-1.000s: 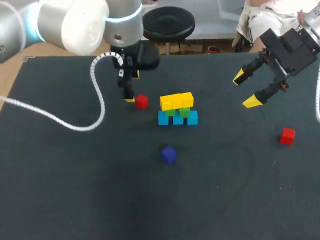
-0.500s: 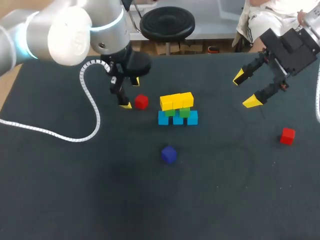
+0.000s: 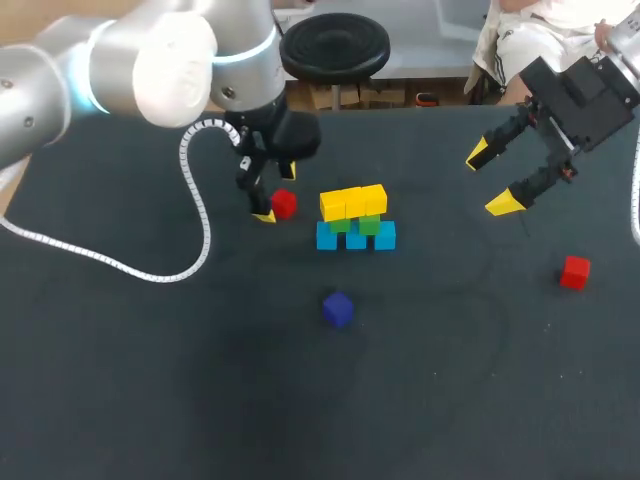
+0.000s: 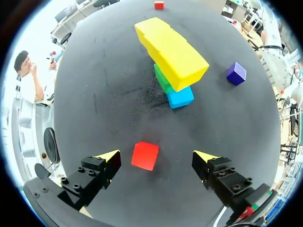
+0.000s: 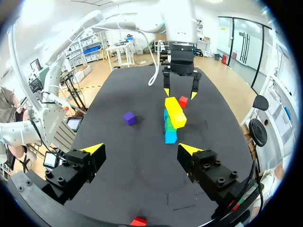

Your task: Place the blue cubes, place green cubes on the blue cubes, place the yellow cubes on the green cubes, then place the red cubes on the yellow cubes, and place purple cube on the red cubes.

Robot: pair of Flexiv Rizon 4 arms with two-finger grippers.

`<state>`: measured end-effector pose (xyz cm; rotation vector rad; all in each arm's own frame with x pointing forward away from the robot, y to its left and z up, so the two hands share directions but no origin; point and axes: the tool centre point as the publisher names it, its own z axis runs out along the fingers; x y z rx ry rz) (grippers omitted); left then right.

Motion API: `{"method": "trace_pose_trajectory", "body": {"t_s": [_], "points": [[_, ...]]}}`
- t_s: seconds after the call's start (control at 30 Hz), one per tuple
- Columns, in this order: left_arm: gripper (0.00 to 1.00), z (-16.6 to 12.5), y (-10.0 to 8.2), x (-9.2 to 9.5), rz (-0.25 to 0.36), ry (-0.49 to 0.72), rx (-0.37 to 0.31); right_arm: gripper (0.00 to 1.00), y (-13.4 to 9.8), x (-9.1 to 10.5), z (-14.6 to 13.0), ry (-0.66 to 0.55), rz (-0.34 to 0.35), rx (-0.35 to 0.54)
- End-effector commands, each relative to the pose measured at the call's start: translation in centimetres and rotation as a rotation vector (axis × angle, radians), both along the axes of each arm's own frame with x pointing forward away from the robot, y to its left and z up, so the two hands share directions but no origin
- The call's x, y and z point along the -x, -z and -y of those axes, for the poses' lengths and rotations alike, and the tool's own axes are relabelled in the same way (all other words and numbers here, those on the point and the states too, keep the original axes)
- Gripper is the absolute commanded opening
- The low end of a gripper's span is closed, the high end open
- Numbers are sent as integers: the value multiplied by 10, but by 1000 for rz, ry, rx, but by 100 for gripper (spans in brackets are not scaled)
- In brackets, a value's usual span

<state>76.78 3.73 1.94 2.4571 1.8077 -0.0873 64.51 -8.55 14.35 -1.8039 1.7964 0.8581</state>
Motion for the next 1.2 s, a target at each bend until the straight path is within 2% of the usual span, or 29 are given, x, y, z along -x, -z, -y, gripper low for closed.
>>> {"method": "trace_pose_trajectory", "body": {"t_s": [0.03,0.43,0.47,0.6,0.63,0.67,0.73,1.07,1.13,1.17,1.2], "points": [[100,1,2,-6,-26,8,-12,100,0,0,0,0,1,-2],[99,3,7,-7,-42,38,-37,100,0,0,0,0,1,-2],[93,4,8,-7,-44,41,-41,100,0,0,0,0,1,-2],[85,4,9,-7,-54,38,-53,100,0,0,0,0,1,-2],[80,4,9,-7,-57,35,-54,100,0,0,0,0,1,-2],[73,3,10,-7,-58,34,-54,100,0,0,0,0,1,-2],[49,3,10,-7,-60,31,-55,100,0,0,0,0,1,-2],[42,2,10,-7,-63,25,-52,100,0,0,0,0,1,-2],[49,2,9,-7,-63,20,-55,100,0,0,0,0,1,-2],[75,1,8,-6,-67,10,-58,100,0,0,0,0,1,-2],[97,1,7,-6,-71,6,-61,100,0,0,0,0,1,-2]]}}
